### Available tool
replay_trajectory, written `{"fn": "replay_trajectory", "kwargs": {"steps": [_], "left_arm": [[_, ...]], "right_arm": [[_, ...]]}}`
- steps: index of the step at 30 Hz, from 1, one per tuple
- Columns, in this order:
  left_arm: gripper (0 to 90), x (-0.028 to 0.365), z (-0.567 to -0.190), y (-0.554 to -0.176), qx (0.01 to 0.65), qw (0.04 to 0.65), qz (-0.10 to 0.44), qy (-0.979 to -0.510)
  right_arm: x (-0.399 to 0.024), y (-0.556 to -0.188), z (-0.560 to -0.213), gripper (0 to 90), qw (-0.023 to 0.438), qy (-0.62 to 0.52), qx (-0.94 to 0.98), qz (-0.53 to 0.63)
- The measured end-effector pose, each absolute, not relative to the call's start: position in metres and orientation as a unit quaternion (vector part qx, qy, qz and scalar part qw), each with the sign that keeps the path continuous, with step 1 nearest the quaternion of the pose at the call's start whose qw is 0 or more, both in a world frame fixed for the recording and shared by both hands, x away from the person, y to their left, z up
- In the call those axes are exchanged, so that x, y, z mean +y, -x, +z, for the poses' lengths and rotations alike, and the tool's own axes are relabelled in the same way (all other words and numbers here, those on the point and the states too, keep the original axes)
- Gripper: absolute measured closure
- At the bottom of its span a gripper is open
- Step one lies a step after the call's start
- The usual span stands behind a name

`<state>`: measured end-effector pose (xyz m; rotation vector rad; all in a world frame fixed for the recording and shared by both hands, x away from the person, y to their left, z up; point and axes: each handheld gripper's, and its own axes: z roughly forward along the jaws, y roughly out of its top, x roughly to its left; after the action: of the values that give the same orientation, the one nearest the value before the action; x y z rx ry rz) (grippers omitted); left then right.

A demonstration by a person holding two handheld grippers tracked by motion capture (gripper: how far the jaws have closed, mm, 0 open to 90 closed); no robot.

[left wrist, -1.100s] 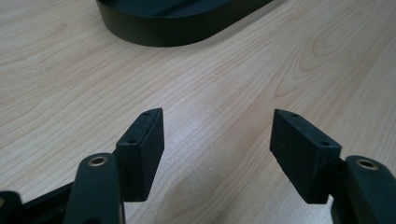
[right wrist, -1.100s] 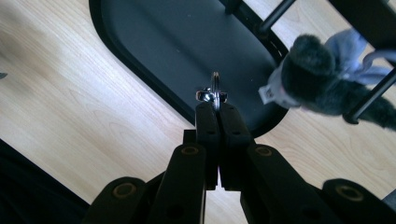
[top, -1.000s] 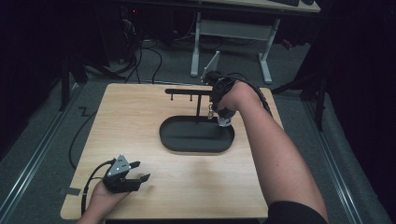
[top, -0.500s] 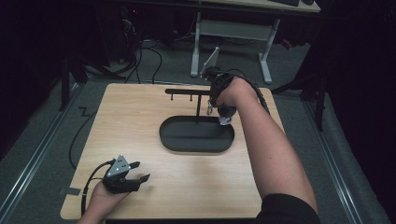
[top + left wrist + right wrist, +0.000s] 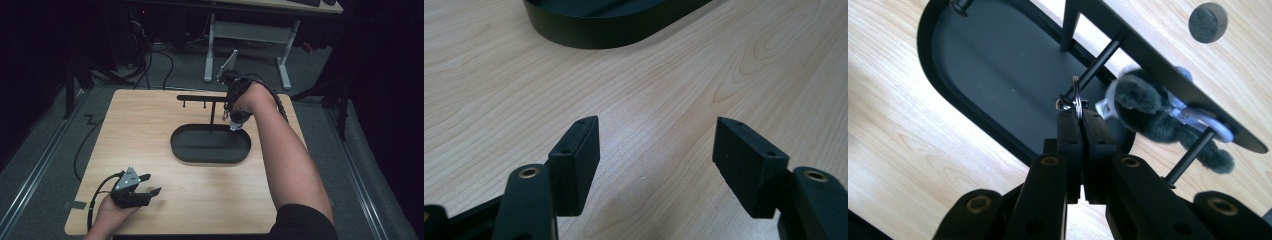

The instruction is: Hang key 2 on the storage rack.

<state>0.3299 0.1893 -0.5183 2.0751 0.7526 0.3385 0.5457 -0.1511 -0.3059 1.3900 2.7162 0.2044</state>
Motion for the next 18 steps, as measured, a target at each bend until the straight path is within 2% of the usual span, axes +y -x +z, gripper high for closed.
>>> {"fn": "replay_trajectory", "kwargs": {"steps": [5,9,18], "left_arm": [[35.9,0.1893,-0.5181,-0.3298,0.301,0.437,0.136,-0.837],[35.9,0.1894,-0.5182,-0.3299,0.301,0.438,0.137,-0.836],[35.9,0.1886,-0.5182,-0.3303,0.299,0.436,0.135,-0.838]], "right_arm": [[-0.1508,-0.5476,-0.3079,87.9,0.050,-0.453,0.888,0.062],[-0.1516,-0.5492,-0.3079,77.8,0.066,-0.456,0.885,0.070],[-0.1545,-0.5434,-0.3077,75.6,0.064,-0.465,0.880,0.079]]}}
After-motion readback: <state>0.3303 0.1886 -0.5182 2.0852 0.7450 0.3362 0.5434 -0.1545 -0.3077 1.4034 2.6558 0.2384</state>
